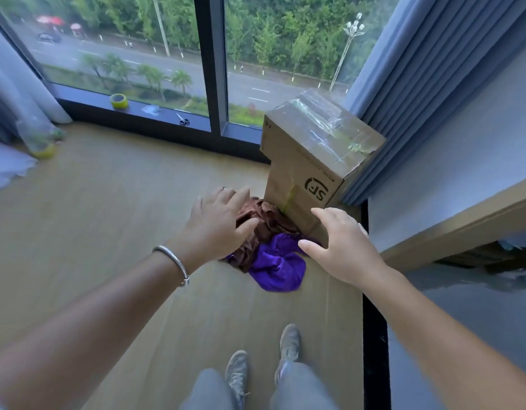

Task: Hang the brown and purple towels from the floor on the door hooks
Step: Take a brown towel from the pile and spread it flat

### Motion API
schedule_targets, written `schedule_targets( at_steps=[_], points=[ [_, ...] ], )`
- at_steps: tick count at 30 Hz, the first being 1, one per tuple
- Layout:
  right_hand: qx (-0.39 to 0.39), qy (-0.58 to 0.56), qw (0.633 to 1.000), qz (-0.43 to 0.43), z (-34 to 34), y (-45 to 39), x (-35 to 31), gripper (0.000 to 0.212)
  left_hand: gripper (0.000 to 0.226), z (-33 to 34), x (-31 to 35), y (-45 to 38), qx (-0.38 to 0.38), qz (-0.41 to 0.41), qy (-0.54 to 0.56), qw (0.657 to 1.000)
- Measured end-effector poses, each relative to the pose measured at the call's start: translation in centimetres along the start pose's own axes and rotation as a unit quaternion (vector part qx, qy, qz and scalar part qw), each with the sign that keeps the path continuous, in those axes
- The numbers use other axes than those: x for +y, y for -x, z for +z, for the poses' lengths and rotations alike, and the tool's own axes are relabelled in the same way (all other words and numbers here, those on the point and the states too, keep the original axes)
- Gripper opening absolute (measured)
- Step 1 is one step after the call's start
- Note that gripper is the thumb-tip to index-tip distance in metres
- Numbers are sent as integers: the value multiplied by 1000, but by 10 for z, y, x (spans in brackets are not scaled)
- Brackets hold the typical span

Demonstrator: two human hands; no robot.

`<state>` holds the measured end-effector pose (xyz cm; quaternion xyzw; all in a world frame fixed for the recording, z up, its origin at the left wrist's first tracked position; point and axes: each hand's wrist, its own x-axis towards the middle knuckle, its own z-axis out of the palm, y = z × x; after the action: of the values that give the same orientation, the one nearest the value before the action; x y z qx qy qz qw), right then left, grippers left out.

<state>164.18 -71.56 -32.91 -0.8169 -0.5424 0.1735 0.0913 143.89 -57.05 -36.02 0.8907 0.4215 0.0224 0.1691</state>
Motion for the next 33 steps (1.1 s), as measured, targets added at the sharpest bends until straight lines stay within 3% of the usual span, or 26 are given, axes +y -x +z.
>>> schedule_targets(
  at_steps=[6, 11, 16, 24, 30, 33],
  points=[
    [-77, -12, 995, -63, 63, -102, 38, 67, 66, 80, -27, -45, -19, -116, 62, 991],
    [-160, 9, 980, -121, 134, -179, 69, 66, 61, 167, -39, -62, -30, -233, 149, 961],
    [-217, 47, 962, -159, 216, -242, 95, 65, 49, 250, -64, -91, -41, -291, 207, 933],
    [-258, 101, 940, -196, 394, -300, 140, 63, 36, 426, -131, -129, -67, -311, 247, 915],
    [-265, 99, 929, -239, 540, -334, 171, 51, 27, 560, -191, -150, -97, -280, 243, 924],
    [-233, 106, 922, -292, 606, -361, 179, 37, 25, 622, -217, -171, -87, -304, 221, 923]
  ],
)
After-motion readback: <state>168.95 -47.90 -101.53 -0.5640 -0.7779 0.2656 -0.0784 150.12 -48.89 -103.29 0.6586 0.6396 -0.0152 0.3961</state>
